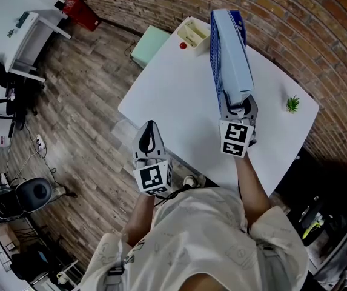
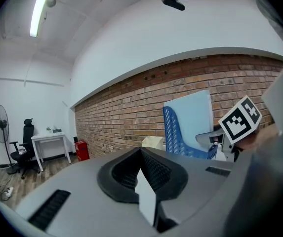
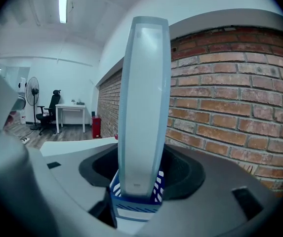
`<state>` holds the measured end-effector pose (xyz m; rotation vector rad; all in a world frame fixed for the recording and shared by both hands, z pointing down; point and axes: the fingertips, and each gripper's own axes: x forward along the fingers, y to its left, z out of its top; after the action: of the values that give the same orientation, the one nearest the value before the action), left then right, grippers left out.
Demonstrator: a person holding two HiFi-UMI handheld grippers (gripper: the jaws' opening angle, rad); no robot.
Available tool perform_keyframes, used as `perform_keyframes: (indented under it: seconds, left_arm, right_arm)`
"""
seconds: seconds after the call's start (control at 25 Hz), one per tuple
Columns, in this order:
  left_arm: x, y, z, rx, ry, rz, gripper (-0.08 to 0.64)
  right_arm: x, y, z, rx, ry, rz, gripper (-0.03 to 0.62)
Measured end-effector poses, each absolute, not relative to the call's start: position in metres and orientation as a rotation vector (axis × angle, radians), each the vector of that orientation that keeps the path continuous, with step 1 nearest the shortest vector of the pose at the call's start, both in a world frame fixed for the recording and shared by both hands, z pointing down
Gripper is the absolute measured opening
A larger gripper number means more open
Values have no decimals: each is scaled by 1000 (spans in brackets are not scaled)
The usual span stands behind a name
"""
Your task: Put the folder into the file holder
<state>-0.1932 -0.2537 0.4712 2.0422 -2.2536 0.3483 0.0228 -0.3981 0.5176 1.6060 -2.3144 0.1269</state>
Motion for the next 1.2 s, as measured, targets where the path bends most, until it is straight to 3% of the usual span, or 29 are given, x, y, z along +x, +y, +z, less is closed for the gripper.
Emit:
perform_keyframes:
  seconds: [0.28, 1.2]
  left_arm:
    - [-187, -252, 460, 2091, -2247, 286, 11]
    - [-190, -180, 439, 2217, -2194, 153, 11]
  right_arm:
    - [28, -393, 494, 1655, -2318, 105, 299]
    - [56, -266, 445, 1804, -2264, 19, 302]
